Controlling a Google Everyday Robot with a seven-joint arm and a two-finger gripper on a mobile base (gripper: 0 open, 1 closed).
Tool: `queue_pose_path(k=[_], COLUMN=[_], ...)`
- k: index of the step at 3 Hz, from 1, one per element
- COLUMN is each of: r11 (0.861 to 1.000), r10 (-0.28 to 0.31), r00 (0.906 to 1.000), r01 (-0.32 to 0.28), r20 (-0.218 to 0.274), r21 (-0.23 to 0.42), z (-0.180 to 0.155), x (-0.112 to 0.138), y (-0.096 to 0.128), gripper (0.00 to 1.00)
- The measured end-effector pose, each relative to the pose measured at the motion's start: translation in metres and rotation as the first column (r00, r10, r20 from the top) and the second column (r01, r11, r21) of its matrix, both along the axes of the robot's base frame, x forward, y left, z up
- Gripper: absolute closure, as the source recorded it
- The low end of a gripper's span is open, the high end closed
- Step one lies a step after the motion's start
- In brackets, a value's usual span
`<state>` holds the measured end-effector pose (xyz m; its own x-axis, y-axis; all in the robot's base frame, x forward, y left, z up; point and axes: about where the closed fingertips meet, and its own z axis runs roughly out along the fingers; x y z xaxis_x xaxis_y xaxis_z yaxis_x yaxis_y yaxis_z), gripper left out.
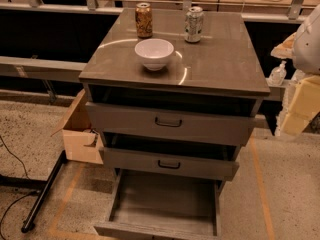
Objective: Place 7up can into bottom drawer
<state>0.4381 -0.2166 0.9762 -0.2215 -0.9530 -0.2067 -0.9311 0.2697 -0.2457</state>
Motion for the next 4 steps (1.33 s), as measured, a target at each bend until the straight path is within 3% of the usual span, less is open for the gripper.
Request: queue_pose_path(k=[1, 2, 3, 4], r11=[1.0, 0.999, 0.976, 0.915], r10=[0.0, -0.021, -0.123, -0.22], r00=[1.0, 0.9986, 0.9846, 0.9526], r01=[0.0, 0.02, 0.098, 0.127], r20=[0.0, 0.047, 0.124, 0.21], r21=[0.0, 0.036, 0.193, 0.383], z=[0.0, -0.002, -0.019, -0.032], x=[0.0, 0.01, 0.027, 0.045], y=[0.0, -0.004, -0.039, -0.069], gripper=[0.0, 0.0, 0.0, 0.0])
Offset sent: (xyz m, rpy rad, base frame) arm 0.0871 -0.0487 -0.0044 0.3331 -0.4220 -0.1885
